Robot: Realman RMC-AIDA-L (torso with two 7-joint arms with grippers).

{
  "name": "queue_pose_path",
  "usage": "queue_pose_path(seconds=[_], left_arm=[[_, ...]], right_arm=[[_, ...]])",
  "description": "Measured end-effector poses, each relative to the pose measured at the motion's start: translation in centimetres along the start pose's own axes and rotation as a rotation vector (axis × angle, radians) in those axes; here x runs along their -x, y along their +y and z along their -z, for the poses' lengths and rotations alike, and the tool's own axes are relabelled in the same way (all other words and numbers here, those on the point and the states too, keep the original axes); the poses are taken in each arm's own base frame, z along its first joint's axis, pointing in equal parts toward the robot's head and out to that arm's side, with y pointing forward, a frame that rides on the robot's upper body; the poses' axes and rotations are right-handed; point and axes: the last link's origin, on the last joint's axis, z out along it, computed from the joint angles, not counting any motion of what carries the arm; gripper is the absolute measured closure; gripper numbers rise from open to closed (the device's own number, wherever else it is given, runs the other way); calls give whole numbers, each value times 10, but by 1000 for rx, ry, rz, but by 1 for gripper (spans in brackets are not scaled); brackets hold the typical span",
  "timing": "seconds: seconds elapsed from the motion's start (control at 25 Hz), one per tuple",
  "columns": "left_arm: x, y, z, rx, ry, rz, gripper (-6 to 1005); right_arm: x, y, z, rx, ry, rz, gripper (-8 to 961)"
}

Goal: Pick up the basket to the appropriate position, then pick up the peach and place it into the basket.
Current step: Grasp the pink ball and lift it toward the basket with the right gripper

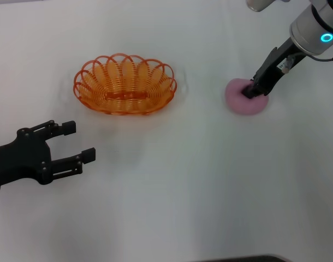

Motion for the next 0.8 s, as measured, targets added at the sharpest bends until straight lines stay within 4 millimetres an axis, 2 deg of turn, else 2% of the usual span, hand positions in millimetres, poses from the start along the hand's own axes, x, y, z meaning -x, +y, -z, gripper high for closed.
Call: queue_pose_path(seconds=[0.56, 0.8], left_arm=[[1, 0, 0, 1, -2, 4, 179], [2, 1, -1, 6, -3, 12, 179]], right_arm=[[0, 0, 0, -1, 4, 4, 888], [3, 0, 3, -6, -2, 12, 887]])
